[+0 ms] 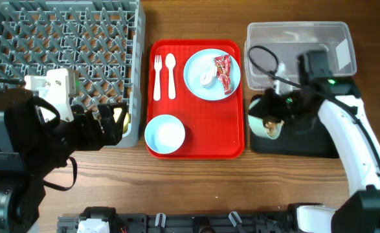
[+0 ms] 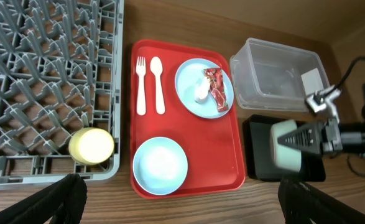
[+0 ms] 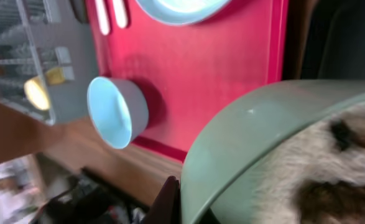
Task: Sort waste into correct bins and load items into the dishwasher rack
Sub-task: 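Tip the green bowl over the black tray to dump the rice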
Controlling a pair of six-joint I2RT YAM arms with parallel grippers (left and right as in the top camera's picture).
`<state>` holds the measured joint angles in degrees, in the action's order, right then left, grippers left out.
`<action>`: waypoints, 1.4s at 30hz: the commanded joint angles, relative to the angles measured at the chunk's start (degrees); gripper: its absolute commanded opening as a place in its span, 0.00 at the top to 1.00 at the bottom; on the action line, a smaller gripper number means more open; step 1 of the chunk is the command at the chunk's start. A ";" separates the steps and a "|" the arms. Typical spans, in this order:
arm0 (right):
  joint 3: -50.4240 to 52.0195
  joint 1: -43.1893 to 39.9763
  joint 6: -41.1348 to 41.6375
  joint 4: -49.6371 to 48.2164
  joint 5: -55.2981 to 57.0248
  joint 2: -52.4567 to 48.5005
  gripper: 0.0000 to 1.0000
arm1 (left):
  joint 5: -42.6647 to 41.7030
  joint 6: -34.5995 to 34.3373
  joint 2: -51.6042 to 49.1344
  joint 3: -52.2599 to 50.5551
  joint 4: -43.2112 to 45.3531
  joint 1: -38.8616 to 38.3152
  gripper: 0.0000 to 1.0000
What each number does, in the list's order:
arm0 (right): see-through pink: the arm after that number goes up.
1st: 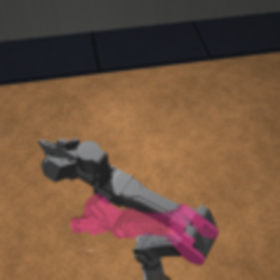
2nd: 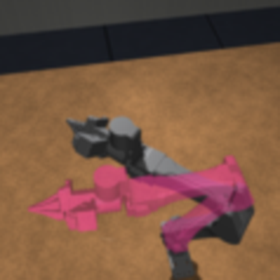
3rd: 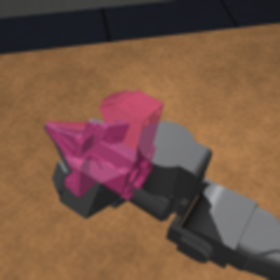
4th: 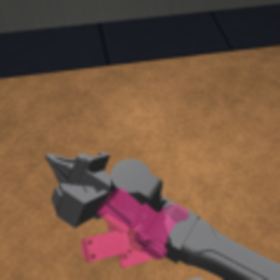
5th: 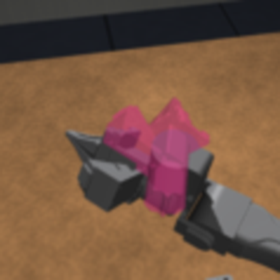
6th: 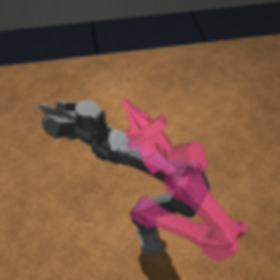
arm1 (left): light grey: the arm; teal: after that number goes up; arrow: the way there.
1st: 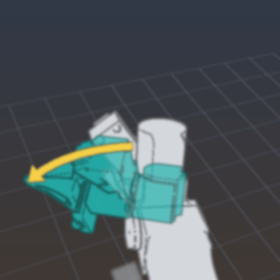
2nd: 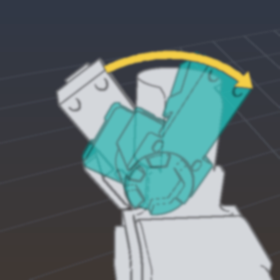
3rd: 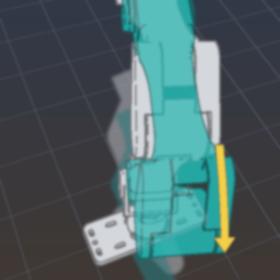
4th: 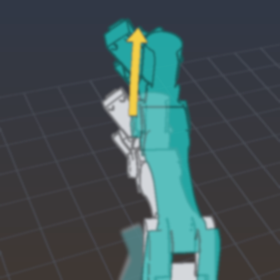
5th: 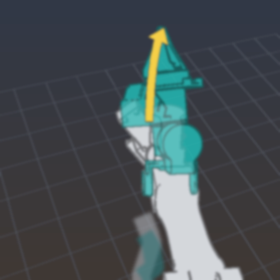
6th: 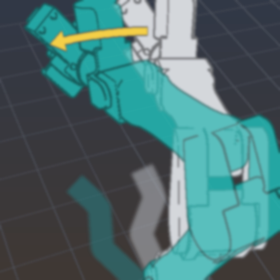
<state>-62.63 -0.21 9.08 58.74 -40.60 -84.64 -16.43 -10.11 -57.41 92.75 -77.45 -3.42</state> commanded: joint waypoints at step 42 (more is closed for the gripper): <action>17.44 -22.64 -3.41 -20.24 -36.30 1.25 0.96 | -0.70 1.11 0.26 0.26 0.00 -0.26 0.00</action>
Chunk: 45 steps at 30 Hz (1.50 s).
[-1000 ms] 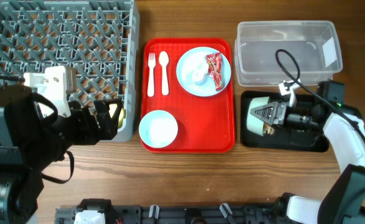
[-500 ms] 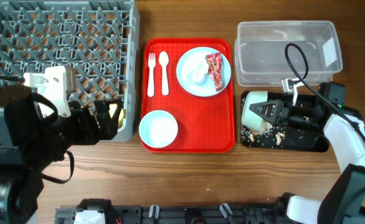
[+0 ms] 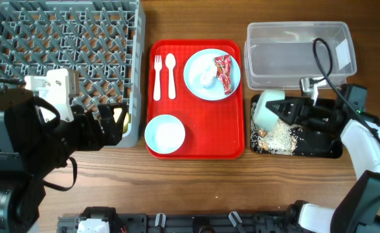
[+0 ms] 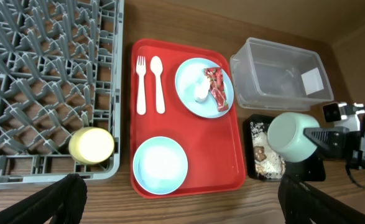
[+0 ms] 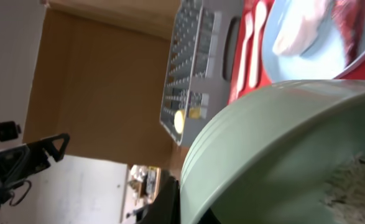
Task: Sort waste into correct bins and load items into the dishwasher rack
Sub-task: 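Tip the green bowl over the black tray to dump the rice, then set the empty green bowl back on the red tray with right gripper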
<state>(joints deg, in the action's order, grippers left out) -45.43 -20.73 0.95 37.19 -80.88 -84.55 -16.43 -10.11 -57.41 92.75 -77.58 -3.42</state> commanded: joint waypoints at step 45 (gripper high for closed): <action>-7.69 49.96 20.35 5.57 75.36 15.98 0.96 | -0.70 1.11 0.26 0.26 0.13 -0.26 0.00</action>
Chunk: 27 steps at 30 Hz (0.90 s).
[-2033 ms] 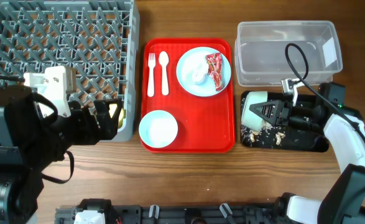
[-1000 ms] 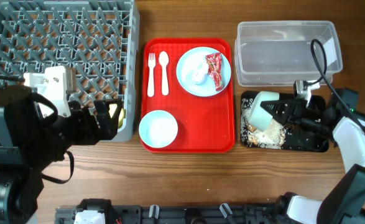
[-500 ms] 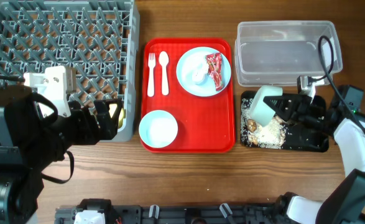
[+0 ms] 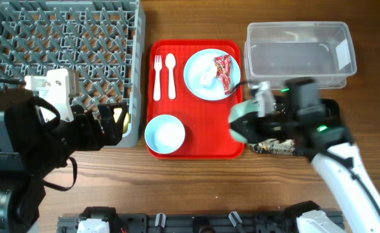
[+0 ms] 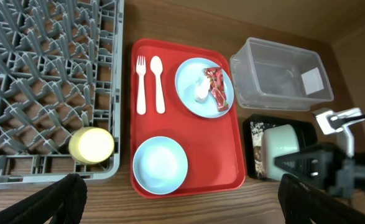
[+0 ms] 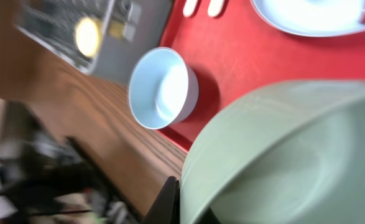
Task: Sort waste into correct bins and load items into the dishwasher rack
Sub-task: 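Set the empty green bowl back on the red tray with right gripper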
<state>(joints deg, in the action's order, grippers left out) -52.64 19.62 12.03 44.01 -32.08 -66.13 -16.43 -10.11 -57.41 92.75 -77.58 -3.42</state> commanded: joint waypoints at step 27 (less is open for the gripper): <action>-30.67 14.43 5.99 1.70 29.77 -30.03 0.50 | -0.70 1.11 0.26 0.26 0.13 -0.26 0.00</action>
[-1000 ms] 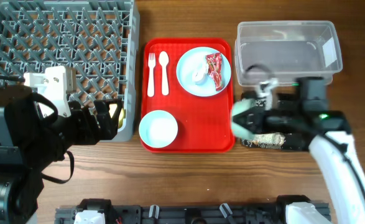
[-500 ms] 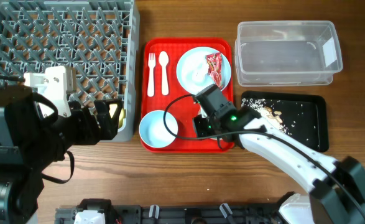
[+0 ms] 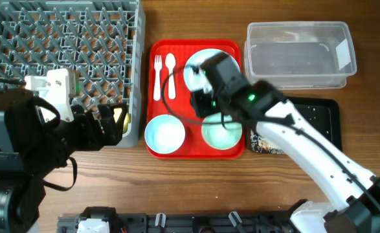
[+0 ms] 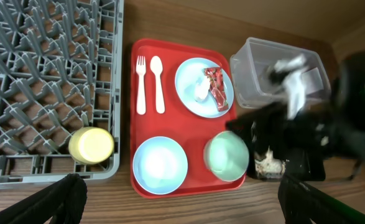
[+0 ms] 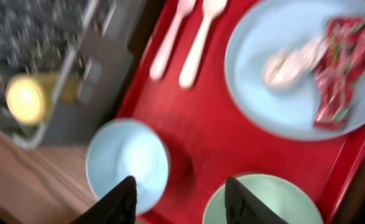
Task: Sort waste into correct bins and load items into the dishwasher rack
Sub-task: 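Set the empty green bowl back on the red tray with right gripper, then grasp the red snack wrapper on the blue plate with right gripper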
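The emptied green bowl [image 3: 222, 134] stands upright on the front right of the red tray [image 3: 196, 110], beside a light blue bowl [image 3: 165, 134]. My right gripper [image 5: 182, 202] hangs open above the tray between both bowls, holding nothing. Behind it, the blue plate [image 5: 294, 68] carries a red wrapper [image 5: 337, 62] and a white lump [image 5: 288, 65]. A white fork [image 3: 157, 76] and spoon [image 3: 170, 74] lie at the tray's back left. A yellow cup [image 4: 91, 145] sits in the grey dishwasher rack [image 3: 60, 52]. My left gripper [image 4: 179, 205] is open, high over the table's front.
A clear plastic bin [image 3: 300, 55] stands at the back right. In front of it is the black bin [image 3: 312, 123] with food scraps [image 3: 267, 144] in its left end. My right arm reaches across from the right over the black bin.
The right gripper held the green bowl at the tray's right edge. Now the bowl rests on the tray's front right and the gripper is open above the tray, further left.
The right gripper first held the green bowl, with food in it, over the black bin. Then the bowl lay tipped and scraps were in the bin. Later the empty bowl was at the tray's edge. Now it stands released on the tray. The left arm stayed still.
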Controlling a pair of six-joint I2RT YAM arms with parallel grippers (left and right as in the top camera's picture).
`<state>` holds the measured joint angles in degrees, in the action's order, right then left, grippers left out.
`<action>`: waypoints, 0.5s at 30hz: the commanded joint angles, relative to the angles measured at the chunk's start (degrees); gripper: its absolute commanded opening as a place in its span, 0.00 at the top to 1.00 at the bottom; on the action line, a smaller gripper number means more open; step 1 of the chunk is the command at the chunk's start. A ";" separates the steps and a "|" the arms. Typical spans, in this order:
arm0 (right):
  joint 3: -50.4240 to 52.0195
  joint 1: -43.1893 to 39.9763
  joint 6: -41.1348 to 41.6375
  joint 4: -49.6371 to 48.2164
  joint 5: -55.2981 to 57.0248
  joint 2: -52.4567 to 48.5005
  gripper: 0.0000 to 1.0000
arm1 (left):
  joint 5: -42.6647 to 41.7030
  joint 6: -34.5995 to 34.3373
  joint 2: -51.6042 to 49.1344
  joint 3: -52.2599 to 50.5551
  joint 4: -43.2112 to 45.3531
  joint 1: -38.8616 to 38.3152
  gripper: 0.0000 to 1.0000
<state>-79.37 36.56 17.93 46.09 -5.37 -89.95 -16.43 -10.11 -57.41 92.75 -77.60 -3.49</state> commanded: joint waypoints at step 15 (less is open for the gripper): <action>-4.94 -10.49 0.63 -18.60 1.09 -30.71 0.50 | -0.70 1.11 0.26 0.26 0.15 -0.20 0.00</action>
<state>-83.88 25.89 17.96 28.47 -2.72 -117.67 -16.43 -10.11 -57.41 92.75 -77.58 -3.49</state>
